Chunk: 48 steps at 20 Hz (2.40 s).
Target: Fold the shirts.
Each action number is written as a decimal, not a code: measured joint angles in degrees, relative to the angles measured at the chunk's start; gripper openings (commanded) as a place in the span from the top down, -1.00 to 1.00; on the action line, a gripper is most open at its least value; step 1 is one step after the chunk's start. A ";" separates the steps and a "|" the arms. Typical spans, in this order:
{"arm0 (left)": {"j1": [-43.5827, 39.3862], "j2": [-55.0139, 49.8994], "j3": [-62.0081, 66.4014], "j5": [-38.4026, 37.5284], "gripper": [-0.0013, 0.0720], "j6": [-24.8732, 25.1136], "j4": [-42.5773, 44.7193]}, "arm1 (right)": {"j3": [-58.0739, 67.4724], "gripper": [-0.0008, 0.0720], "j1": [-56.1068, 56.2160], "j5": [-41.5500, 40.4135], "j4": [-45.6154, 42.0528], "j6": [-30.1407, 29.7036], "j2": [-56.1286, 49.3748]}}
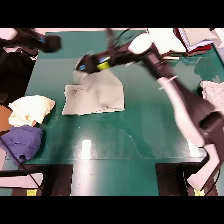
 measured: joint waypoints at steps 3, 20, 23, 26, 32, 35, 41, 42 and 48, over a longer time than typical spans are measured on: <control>3.32 4.04 0.31 -1.05 0.89 0.13 1.11 | -0.96 0.11 3.39 -6.01 1.09 -2.47 -3.23; -4.11 5.33 -1.92 -2.25 0.89 1.70 1.81 | -46.42 -0.54 -22.08 -1.70 -3.93 1.16 11.04; -4.28 5.09 -1.99 -2.29 0.89 1.73 1.77 | -44.35 -0.41 -19.12 -3.30 0.02 0.90 6.49; -4.28 4.98 -1.99 -2.43 0.89 1.73 1.62 | -38.36 0.32 -15.04 -4.37 1.75 0.79 0.85; -4.33 4.94 -1.99 -3.17 0.89 1.73 -0.87 | -26.99 0.94 -10.88 -6.62 1.77 0.61 -4.85; -5.70 4.94 -1.99 -4.00 0.89 1.77 -1.46 | -25.81 0.94 -13.64 -6.88 -1.36 0.68 -1.07; -13.11 4.94 -1.99 -4.11 0.89 3.76 -1.90 | -34.67 0.94 -29.22 -3.91 -12.15 2.64 15.41; -14.27 4.94 -1.99 -4.04 0.89 4.00 -1.90 | -36.30 0.94 -33.09 -3.04 -13.79 2.84 18.29; -17.86 4.94 -1.99 -3.78 0.89 4.26 -2.16 | -39.82 0.94 -57.59 1.97 -20.20 2.05 28.72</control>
